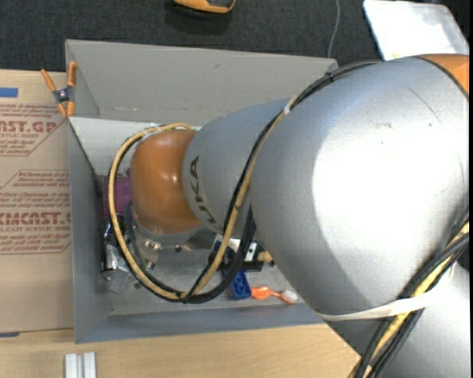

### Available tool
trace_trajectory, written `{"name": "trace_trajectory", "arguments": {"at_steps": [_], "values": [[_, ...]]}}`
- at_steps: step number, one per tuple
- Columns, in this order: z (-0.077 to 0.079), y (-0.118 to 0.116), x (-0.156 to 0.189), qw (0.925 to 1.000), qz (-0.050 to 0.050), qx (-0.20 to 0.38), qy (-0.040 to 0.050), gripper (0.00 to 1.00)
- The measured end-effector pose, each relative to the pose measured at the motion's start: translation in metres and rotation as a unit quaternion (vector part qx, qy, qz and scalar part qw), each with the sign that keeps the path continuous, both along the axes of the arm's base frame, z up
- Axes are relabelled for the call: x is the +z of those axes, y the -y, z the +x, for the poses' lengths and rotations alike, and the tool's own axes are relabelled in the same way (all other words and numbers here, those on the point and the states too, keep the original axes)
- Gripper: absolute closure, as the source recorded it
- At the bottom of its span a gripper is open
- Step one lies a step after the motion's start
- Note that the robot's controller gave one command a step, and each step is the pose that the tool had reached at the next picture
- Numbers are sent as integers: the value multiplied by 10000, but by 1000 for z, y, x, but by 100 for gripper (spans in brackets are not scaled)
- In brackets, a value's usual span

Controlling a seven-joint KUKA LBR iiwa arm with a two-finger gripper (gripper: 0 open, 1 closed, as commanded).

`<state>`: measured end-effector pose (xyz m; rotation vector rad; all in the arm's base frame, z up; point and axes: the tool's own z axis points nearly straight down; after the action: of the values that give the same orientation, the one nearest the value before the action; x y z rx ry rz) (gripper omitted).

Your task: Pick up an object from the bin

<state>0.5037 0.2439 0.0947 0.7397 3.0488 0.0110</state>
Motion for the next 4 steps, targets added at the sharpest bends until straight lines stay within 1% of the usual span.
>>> {"name": "trace_trajectory", "arguments": {"at_steps": [1,2,3,4], "values": [[-11,6,-18,9590,-47,2833,64,100],[-12,7,-19,9586,-48,2845,64,100],[-18,7,-2,9586,-47,2846,-17,100],[-16,5,34,9585,-35,2852,32,100]]}}
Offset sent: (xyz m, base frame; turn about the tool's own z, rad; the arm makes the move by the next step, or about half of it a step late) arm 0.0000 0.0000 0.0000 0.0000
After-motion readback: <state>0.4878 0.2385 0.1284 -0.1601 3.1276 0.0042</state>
